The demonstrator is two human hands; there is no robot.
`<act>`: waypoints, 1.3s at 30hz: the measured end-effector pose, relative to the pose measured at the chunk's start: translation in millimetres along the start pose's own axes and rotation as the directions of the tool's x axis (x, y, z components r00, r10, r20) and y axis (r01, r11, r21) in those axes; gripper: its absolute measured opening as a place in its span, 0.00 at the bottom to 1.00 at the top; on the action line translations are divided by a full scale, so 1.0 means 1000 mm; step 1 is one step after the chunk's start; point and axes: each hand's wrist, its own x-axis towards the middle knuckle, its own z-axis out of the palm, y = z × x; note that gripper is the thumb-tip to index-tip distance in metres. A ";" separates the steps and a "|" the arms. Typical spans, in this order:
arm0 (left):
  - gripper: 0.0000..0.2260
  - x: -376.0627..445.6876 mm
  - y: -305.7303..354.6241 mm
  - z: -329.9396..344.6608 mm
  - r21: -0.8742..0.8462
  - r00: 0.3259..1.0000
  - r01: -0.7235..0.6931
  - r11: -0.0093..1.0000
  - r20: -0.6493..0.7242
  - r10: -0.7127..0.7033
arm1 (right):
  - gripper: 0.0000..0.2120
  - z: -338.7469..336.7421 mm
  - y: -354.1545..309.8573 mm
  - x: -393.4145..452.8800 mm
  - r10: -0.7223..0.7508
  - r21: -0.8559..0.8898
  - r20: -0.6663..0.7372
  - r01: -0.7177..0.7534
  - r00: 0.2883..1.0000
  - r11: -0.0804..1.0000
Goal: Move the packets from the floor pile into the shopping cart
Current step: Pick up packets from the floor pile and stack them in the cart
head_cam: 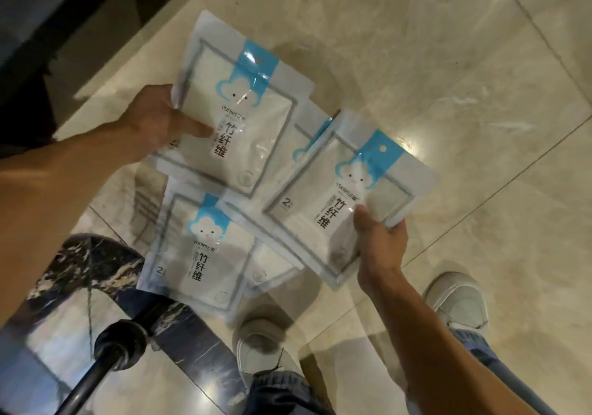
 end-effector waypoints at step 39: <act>0.14 -0.521 0.478 -0.319 -0.651 0.932 -0.300 0.697 -0.356 0.068 | 0.12 -0.191 -0.653 -0.488 -0.204 -0.107 0.494 0.291 0.845 0.951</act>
